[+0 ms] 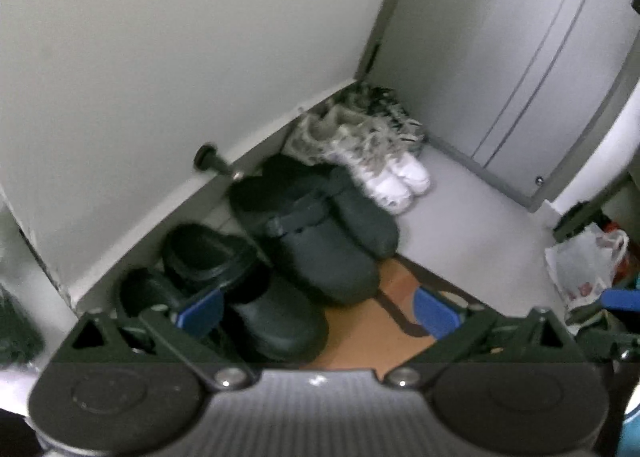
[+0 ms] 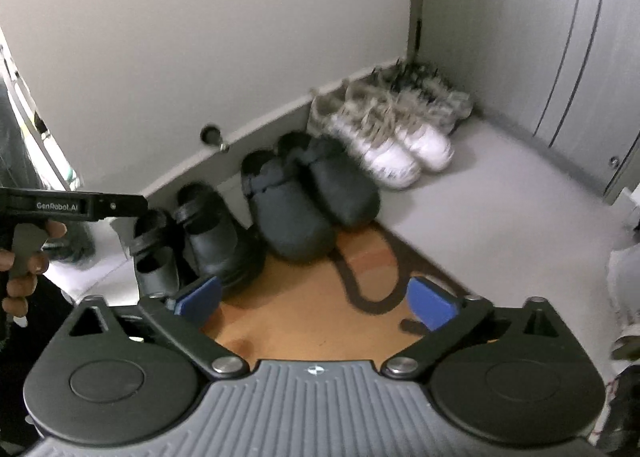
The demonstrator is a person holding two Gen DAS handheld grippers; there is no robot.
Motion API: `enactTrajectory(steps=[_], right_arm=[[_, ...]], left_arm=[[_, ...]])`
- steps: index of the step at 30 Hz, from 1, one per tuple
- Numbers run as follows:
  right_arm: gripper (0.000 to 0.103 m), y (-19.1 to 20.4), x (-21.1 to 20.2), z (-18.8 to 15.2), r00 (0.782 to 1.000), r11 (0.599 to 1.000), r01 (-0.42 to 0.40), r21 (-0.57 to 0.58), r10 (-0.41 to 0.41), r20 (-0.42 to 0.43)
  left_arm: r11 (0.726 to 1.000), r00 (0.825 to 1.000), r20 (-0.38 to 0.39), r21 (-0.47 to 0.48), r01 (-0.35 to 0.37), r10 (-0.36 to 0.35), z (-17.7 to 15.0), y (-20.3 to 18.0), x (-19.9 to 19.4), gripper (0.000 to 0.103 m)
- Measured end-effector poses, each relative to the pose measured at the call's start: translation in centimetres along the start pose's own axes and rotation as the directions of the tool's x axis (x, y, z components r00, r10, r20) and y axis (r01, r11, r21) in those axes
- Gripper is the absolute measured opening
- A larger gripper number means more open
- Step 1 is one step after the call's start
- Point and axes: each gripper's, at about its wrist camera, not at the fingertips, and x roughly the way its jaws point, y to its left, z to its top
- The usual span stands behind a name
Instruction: Organize scattered shoes
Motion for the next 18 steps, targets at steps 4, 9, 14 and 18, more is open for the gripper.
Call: enactTrajectory(steps=[4,9,14,18], right_arm=[[0.103,-1.3,-3.6,0.6,0.999,1.000,0.008,0.004,-0.008,0.054],[0.103,-2.4,-7.0,-0.4,0.996,1.000,0.026,-0.004,-0.025,0.090],[0.103,-3.9,-8.6,-0.9,0.995,0.997,0.036,0.074,-0.042,0.089],[0.103,-3.9,-10.5,-0.1,0.984,0.991,0.114,0.071,-0.122,0.131]], left_arm=[[0.997,0.998,0.043,0.072,0.036,-0.039,2.3,-3.0,-2.9,0.103],[0.998,0.998,0.025,0.023,0.055,-0.055,3.5,-5.9,-5.5,0.103],[0.997,0.997,0.001,-0.035,0.072,-0.072,4.0,-8.9,-8.9,0.103],[0.998,0.997,0.060,-0.046,0.048,-0.045,3.9,-11.8,-12.6,0.103]])
